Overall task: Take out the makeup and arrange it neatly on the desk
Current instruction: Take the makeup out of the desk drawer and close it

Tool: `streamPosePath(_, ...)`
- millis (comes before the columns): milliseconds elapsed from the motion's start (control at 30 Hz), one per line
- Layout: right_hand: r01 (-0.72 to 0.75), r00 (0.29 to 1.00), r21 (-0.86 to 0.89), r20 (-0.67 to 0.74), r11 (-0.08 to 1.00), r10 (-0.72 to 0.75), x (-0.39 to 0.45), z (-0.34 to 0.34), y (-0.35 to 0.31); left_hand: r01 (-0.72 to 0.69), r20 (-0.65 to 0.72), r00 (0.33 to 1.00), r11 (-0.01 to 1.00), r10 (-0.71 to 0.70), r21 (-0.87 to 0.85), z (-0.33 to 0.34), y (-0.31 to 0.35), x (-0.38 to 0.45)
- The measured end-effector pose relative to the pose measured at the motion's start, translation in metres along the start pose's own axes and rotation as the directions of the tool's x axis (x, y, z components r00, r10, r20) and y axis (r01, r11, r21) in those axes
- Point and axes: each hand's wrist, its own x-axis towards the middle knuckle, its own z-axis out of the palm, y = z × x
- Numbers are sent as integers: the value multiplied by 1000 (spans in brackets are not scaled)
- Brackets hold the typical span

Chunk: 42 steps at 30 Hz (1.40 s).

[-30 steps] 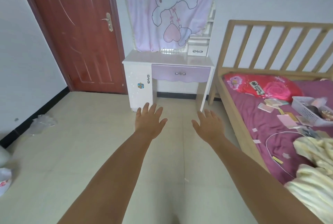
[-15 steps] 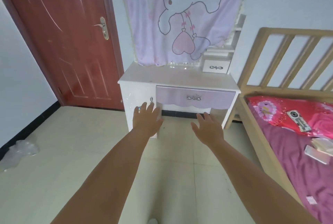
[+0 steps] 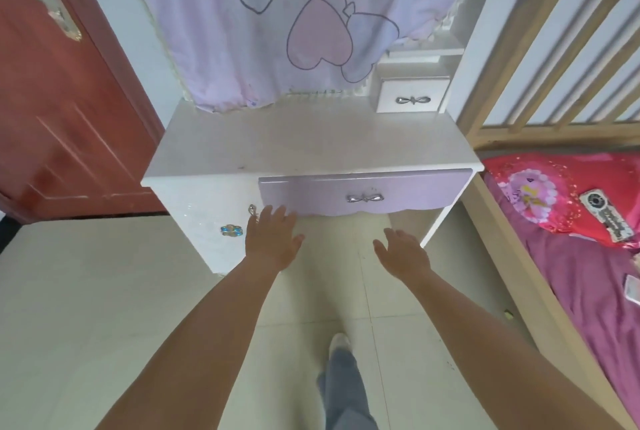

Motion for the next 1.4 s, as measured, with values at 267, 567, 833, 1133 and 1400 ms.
streamPosePath(267,-7,997,-49,81,999,10,170,27,3,38,105,994,998,-32,-54,35,-4,163)
streamPosePath(567,120,989,-331,-45,936,-142,272,92,14,-55,-140,989,992,39,-112,109,-16,236)
streamPosePath(833,111,960,-457,-182,882,-215,289,100,24,-133,-490,866,990,97,-40,144,-28,261)
streamPosePath(1133,129,932,-330,-283,935,-229,256,109,32,-253,-367,901,968,231,-11,128,-28,250)
streamPosePath(1400,168,843,-245,-466,955,-268,188,132,51,-438,-193,884,899,425,-27,126,-26,196)
